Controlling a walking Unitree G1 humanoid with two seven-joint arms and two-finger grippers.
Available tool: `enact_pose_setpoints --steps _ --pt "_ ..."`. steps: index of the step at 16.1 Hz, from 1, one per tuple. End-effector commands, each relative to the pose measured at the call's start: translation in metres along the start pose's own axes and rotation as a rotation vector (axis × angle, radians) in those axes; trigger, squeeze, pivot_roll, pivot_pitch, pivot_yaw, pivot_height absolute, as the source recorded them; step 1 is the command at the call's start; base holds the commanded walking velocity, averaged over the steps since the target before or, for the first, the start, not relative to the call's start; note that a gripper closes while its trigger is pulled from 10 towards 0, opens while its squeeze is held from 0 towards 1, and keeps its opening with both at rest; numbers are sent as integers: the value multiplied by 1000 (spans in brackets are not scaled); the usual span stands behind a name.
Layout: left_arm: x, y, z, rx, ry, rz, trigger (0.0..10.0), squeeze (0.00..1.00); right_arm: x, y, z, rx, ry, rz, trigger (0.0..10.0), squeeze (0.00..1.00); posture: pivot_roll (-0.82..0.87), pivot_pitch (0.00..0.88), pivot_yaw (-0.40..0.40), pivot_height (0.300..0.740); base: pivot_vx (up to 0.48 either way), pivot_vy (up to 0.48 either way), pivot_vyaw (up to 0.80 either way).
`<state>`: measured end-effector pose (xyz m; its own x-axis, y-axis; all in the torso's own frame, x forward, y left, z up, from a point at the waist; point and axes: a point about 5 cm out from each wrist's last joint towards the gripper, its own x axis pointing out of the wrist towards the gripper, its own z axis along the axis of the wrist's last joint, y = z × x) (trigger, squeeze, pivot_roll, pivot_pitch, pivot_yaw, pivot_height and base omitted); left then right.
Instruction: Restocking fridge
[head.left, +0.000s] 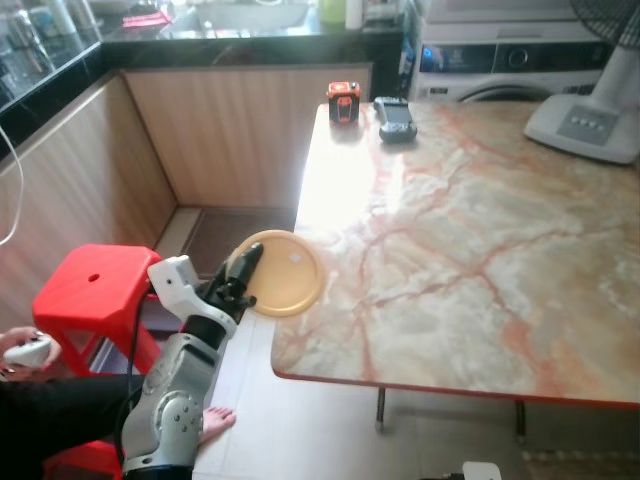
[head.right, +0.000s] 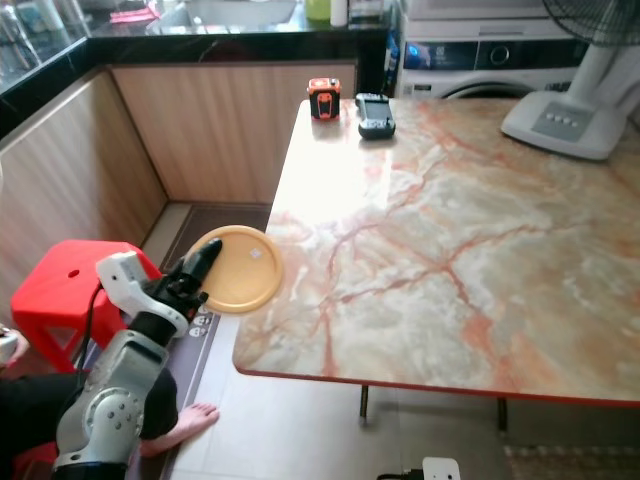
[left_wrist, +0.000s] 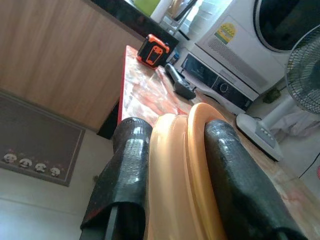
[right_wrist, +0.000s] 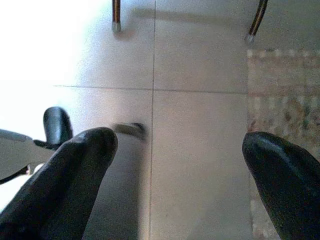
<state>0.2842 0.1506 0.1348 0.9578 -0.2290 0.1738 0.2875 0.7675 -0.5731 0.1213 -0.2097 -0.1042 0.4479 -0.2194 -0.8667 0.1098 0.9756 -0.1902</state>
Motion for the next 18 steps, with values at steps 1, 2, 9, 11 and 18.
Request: enact_pose_setpoints --steps 1,2,9,11,18 --pt "1 -2 1 -7 -7 -11 10000 0 -1 -1 -6 1 24 1 10000 0 101 1 98 740 0 0 0" --pt "1 -2 0 -5 -4 -12 10000 0 -1 -2 -5 1 24 0 10000 0 99 1 100 740 0 0 0" --pt "0 -3 0 3 -10 -14 10000 0 1 -9 1 -10 31 -7 10000 0 102 3 94 740 0 0 -296" --pt "0 -3 1 2 -13 -13 10000 0 2 -11 3 -4 31 -5 10000 0 103 3 94 740 0 0 -800" --pt "1 -5 2 62 -6 -35 10000 0 2 -9 2 -10 37 -7 10000 0 102 3 98 740 0 -65 -800"
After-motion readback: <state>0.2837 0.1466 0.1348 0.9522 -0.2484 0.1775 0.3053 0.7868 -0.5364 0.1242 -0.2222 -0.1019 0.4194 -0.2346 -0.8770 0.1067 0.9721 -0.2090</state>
